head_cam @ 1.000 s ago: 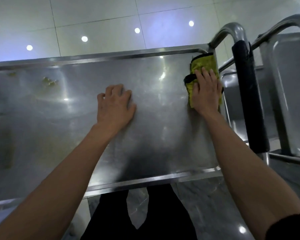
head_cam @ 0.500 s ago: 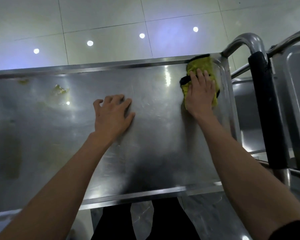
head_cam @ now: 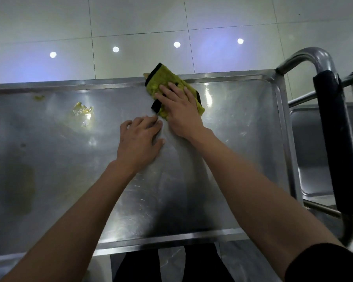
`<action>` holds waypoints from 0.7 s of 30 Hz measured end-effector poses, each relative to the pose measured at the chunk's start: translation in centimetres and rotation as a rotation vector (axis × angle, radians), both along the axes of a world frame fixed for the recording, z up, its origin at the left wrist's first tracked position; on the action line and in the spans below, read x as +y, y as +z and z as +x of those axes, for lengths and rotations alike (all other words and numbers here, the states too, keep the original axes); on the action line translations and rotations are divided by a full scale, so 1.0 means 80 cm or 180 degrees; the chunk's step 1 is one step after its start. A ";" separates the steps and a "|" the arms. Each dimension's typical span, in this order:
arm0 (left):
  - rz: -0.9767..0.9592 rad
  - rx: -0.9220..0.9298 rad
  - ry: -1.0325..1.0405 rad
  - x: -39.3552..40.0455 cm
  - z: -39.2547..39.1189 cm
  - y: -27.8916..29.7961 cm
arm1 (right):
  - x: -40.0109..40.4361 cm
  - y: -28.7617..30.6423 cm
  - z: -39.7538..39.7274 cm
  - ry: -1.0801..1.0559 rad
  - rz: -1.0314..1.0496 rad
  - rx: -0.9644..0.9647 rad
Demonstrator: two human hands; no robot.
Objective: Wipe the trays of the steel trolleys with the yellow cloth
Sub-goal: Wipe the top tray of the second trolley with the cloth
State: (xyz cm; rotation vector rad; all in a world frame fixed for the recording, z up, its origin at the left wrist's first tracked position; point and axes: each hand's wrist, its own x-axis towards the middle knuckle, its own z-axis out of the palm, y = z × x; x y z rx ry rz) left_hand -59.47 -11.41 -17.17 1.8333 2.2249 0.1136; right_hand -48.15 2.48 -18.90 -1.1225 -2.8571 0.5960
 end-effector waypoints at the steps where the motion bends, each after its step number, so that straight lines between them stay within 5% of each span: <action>1: -0.0007 0.0036 0.0013 0.000 0.000 0.001 | 0.003 0.002 -0.001 0.0079 -0.0002 -0.0027; 8: -0.0178 0.0384 0.0208 0.009 0.030 0.001 | 0.015 -0.004 0.037 -0.0390 0.0122 0.0105; 21: -0.0143 0.0315 0.0299 0.018 0.077 0.000 | 0.131 -0.006 0.270 -0.1904 0.0522 -0.0146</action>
